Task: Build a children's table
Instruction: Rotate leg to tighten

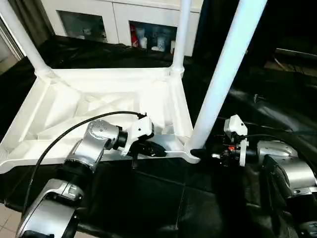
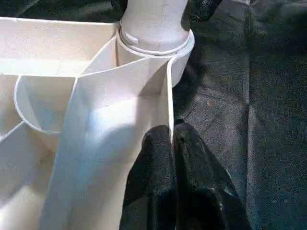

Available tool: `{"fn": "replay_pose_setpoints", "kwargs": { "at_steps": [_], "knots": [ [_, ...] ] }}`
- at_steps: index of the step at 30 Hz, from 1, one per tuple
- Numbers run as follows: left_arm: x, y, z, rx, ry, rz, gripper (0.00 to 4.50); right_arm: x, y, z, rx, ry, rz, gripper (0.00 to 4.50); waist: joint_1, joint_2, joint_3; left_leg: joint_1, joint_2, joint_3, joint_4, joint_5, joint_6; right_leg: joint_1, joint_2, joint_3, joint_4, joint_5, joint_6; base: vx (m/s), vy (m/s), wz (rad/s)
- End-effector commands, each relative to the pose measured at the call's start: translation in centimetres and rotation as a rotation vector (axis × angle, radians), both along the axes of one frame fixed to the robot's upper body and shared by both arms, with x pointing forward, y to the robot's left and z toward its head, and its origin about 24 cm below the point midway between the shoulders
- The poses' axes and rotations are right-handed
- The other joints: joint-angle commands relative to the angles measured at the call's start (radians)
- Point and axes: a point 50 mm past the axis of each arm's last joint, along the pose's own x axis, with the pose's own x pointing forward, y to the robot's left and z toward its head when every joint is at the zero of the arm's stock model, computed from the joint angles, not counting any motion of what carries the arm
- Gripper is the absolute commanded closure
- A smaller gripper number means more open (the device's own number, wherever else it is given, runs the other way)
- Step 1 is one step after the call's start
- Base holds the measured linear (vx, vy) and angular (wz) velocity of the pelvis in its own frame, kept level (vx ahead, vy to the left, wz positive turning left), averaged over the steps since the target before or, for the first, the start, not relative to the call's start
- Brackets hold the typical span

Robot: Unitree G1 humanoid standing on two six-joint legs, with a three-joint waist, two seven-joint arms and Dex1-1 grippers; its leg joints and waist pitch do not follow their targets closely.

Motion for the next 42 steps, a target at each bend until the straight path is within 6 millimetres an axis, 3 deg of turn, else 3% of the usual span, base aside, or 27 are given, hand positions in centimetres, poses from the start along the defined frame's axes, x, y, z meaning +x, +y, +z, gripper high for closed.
{"fn": "replay_pose_setpoints", "kwargs": {
  "at_steps": [1,9,14,15,16,18,19,22,23,25,27,29,32,35,40,42],
  "knots": [
    [-1.0,-0.3,-1.7,0.002,0.085,-0.016,4.50,-0.6,1.2,-0.2,0.018,0.033,0.096,1.87,0.005,-0.019,-0.042,-0.002,0.038,-0.003,-0.046,-0.091,0.132,0.048,-0.038,0.021,-0.042,-0.013,-0.314,0.000,0.000,0.00],
    [-0.9,-0.2,-1.7,0.003,0.085,-0.005,4.50,-0.8,1.1,-0.2,0.034,0.049,0.097,2.34,0.007,-0.019,-0.043,-0.001,0.037,-0.003,-0.044,-0.079,0.135,0.047,-0.036,0.021,-0.040,-0.010,-0.311,0.000,0.000,0.00],
    [-0.1,-0.4,-2.0,0.009,0.034,0.102,4.50,-0.8,1.6,-0.7,0.055,0.039,0.035,2.41,0.009,-0.019,-0.041,-0.002,0.036,-0.003,-0.044,-0.096,0.133,0.046,-0.036,0.021,-0.044,-0.040,-0.303,0.000,0.000,0.00],
    [0.7,-0.8,-2.1,0.007,0.000,0.199,4.50,-0.5,2.0,-1.5,0.041,0.044,-0.058,2.42,0.009,-0.023,-0.037,-0.002,0.037,-0.004,-0.047,-0.121,0.123,0.043,-0.038,0.022,-0.050,-0.089,-0.292,0.000,0.000,0.00],
    [1.1,-1.1,-2.2,0.010,-0.014,0.247,4.50,-0.3,2.2,-2.2,0.017,0.048,-0.131,2.44,0.003,-0.023,-0.029,0.000,0.033,-0.007,-0.056,-0.190,0.080,0.035,-0.041,0.024,-0.068,-0.244,-0.251,0.000,0.000,0.00],
    [1.4,-1.4,-2.3,0.015,-0.029,0.283,4.50,0.0,2.4,-3.0,-0.010,0.055,-0.214,2.46,0.002,-0.024,-0.030,0.002,0.034,-0.013,-0.061,-0.217,0.051,0.036,-0.045,0.025,-0.074,-0.332,-0.219,-0.028,0.000,-0.01],
    [1.7,-2.3,-2.4,0.024,-0.042,0.323,4.50,0.5,2.9,-4.2,-0.021,0.081,-0.352,2.48,-0.007,-0.024,-0.027,0.001,0.034,-0.018,-0.068,-0.249,0.025,0.030,-0.043,0.026,-0.080,-0.395,-0.188,0.000,0.000,0.00],
    [1.8,-4.1,-2.5,0.025,-0.049,0.365,4.50,0.8,4.1,-5.4,-0.004,0.141,-0.526,2.50,-0.016,-0.023,-0.025,0.004,0.033,-0.020,-0.073,-0.294,0.004,0.022,-0.042,0.028,-0.088,-0.429,-0.168,0.000,0.000,0.00],
    [1.6,-5.6,-2.6,0.016,-0.039,0.372,4.50,1.1,4.9,-5.9,-0.012,0.165,-0.636,2.50,-0.017,-0.024,-0.024,0.007,0.033,-0.024,-0.076,-0.322,-0.002,0.022,-0.043,0.026,-0.092,-0.466,-0.153,0.000,0.000,0.00],
    [1.5,-6.3,-2.7,0.011,-0.034,0.369,4.50,1.2,5.3,-6.0,-0.021,0.162,-0.676,2.51,-0.018,-0.017,-0.026,0.008,0.033,-0.026,-0.079,-0.328,-0.012,0.019,-0.043,0.027,-0.094,-0.461,-0.142,0.000,0.000,0.00],
    [1.3,-6.9,-2.8,0.007,-0.031,0.366,4.50,1.4,5.7,-6.1,-0.027,0.157,-0.709,2.51,-0.019,-0.019,-0.025,0.009,0.032,-0.026,-0.080,-0.350,-0.009,0.016,-0.041,0.028,-0.100,-0.469,-0.125,0.000,0.000,0.00],
    [0.7,-9.4,-2.8,-0.022,-0.022,0.343,4.50,2.0,8.0,-5.5,-0.009,0.130,-0.776,2.51,-0.022,-0.017,-0.025,0.006,0.030,-0.026,-0.081,-0.355,-0.014,0.012,-0.040,0.030,-0.101,-0.466,-0.119,0.000,0.000,0.00],
    [0.5,-10.1,-2.7,-0.029,-0.019,0.325,4.50,2.2,8.7,-5.1,-0.013,0.095,-0.763,2.51,-0.021,-0.016,-0.027,0.009,0.030,-0.026,-0.082,-0.362,-0.011,0.013,-0.038,0.031,-0.101,-0.440,-0.108,0.000,0.000,0.00],
    [0.6,-9.3,-2.9,-0.009,-0.020,0.323,4.50,2.3,8.0,-4.6,0.025,0.081,-0.738,1.82,-0.018,-0.016,-0.029,0.003,0.029,-0.024,-0.081,-0.344,0.004,0.018,-0.038,0.031,-0.097,-0.395,-0.115,0.000,0.000,0.00],
    [0.8,-7.8,-3.0,0.022,-0.011,0.308,4.50,2.2,7.0,-3.9,0.027,0.035,-0.642,1.61,-0.015,-0.016,-0.029,-0.001,0.031,-0.023,-0.081,-0.321,0.019,0.024,-0.039,0.030,-0.095,-0.363,-0.128,0.000,0.000,0.00],
    [0.8,-6.1,-3.1,0.058,0.011,0.262,4.50,1.7,5.6,-2.8,0.013,-0.026,-0.461,1.61,-0.012,-0.019,-0.030,-0.003,0.032,-0.023,-0.078,-0.304,0.034,0.031,-0.040,0.029,-0.091,-0.339,-0.136,0.000,0.000,0.00]
  ]
}}
